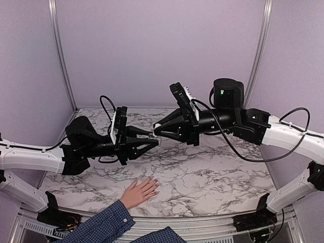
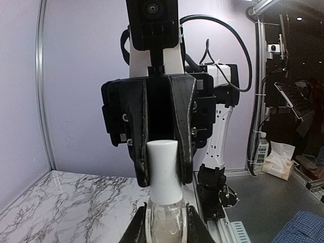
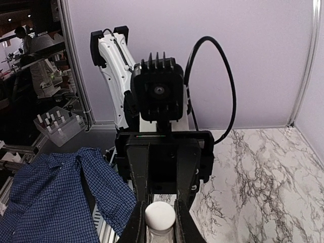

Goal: Paint the nails
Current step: Unscrew the nail polish bottle cap from the nail polish bottle.

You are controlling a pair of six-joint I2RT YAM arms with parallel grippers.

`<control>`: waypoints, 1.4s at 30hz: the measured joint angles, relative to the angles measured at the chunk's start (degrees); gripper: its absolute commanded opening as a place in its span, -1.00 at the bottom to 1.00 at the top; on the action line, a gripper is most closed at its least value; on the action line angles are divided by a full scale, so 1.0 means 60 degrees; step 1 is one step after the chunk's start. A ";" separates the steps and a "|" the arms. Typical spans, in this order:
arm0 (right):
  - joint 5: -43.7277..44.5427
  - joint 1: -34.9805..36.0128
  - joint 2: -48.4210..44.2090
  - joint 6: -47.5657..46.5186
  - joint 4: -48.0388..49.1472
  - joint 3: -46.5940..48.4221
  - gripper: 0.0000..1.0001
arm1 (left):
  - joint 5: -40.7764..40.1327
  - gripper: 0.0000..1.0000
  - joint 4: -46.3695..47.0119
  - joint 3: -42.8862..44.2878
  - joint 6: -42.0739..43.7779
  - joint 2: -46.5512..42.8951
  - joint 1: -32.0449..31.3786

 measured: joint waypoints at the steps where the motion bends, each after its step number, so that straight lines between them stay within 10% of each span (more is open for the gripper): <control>1: -0.0178 0.0011 -0.0036 -0.0066 0.0033 -0.0015 -1.00 | 0.0226 -1.00 0.0000 0.0055 -0.0062 0.0000 0.0000; 19: -0.2025 0.0120 -0.0098 -0.0612 0.0532 -0.0127 -0.89 | 0.2153 -1.00 0.0022 0.0477 -0.0499 0.0095 -0.0087; 24: -0.1840 0.0120 -0.0098 -0.0663 0.0579 -0.0127 0.09 | 0.2047 -1.00 0.0018 0.0466 -0.0313 0.0087 -0.0120; 27: -0.1486 0.0102 -0.0098 -0.0648 0.0634 -0.0127 0.29 | 0.1865 -1.00 0.0015 0.0393 -0.0164 0.0062 -0.0237; 37: -0.0346 0.0036 -0.0098 -0.0346 0.0674 -0.0127 0.34 | 0.0066 -1.00 0.0011 -0.0106 0.0532 -0.0291 -0.0317; 42: 0.0226 0.0036 -0.0084 -0.0044 0.0543 -0.0076 0.02 | -0.1177 -1.00 -0.0004 -0.0211 0.0933 -0.0321 -0.0317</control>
